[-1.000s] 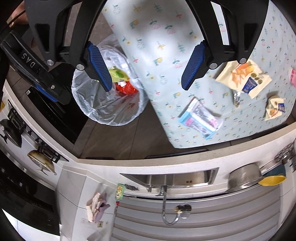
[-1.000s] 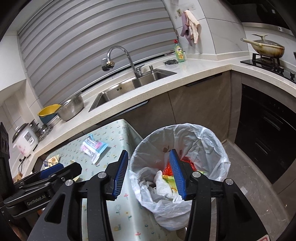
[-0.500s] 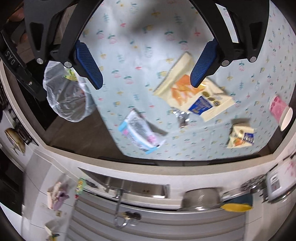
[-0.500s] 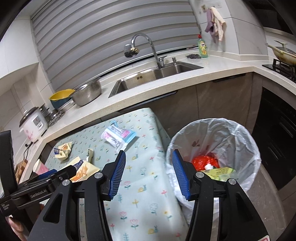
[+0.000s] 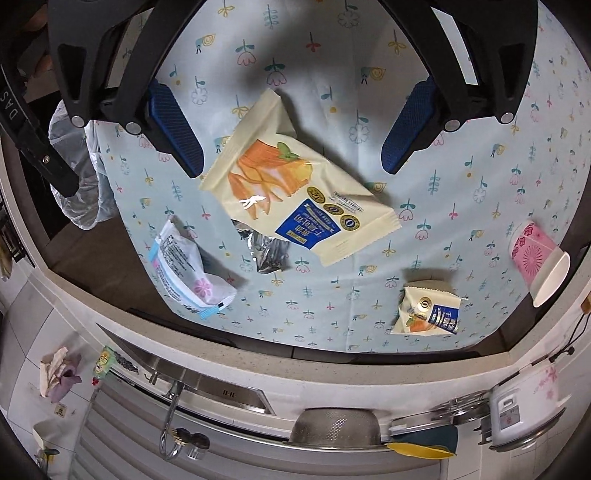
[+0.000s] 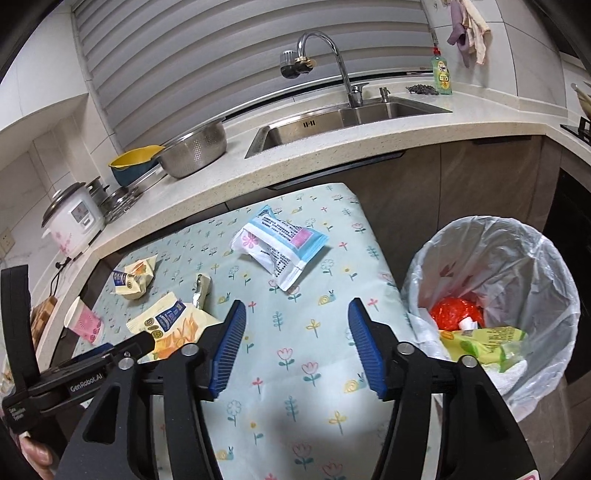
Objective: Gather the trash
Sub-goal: 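Move both tools back over the table toward the bread bag, then grasp the yellow bread bag with the left tool while the right tool grasps the blue-white wipes packet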
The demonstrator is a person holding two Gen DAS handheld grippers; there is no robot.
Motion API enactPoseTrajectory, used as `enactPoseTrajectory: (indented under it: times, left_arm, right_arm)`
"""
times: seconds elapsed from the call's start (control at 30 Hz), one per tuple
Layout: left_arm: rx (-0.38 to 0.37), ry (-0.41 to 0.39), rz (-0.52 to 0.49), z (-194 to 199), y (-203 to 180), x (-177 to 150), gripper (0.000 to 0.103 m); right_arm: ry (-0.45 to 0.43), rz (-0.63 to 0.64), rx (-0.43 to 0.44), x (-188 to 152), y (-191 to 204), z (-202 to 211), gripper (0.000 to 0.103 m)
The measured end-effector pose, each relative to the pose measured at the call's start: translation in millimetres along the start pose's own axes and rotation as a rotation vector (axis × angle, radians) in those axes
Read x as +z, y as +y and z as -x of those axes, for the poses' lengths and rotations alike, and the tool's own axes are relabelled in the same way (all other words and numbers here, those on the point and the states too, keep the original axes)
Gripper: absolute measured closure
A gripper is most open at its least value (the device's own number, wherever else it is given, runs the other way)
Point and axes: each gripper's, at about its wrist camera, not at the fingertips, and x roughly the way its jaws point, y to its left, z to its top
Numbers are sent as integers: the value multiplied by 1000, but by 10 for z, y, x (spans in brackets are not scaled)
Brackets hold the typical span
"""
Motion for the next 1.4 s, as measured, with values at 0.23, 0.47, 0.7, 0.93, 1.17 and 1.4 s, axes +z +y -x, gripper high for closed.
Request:
enactPoseTrajectory:
  times: [0.23, 0.47, 0.7, 0.93, 1.17, 1.4]
  left_arm:
    - [-2, 46, 69, -217, 177, 29, 9]
    - [-10, 88, 123, -455, 289, 55, 9]
    - [-35, 112, 160, -652, 336, 91, 9]
    - [-51, 83, 126, -686, 294, 169, 27]
    - [-92, 79, 99, -653, 236, 196, 77]
    - [-110, 44, 64, -440, 75, 210, 89]
  right_arm:
    - [47, -11, 4, 38, 56, -401, 44]
    - [100, -30, 1, 100, 33, -847, 44]
    - [137, -66, 13, 220, -2, -1274, 44]
    - [135, -68, 21, 271, 19, -1486, 44]
    - [120, -79, 33, 285, 4, -1414, 72]
    - [65, -78, 33, 316, -63, -1020, 73]
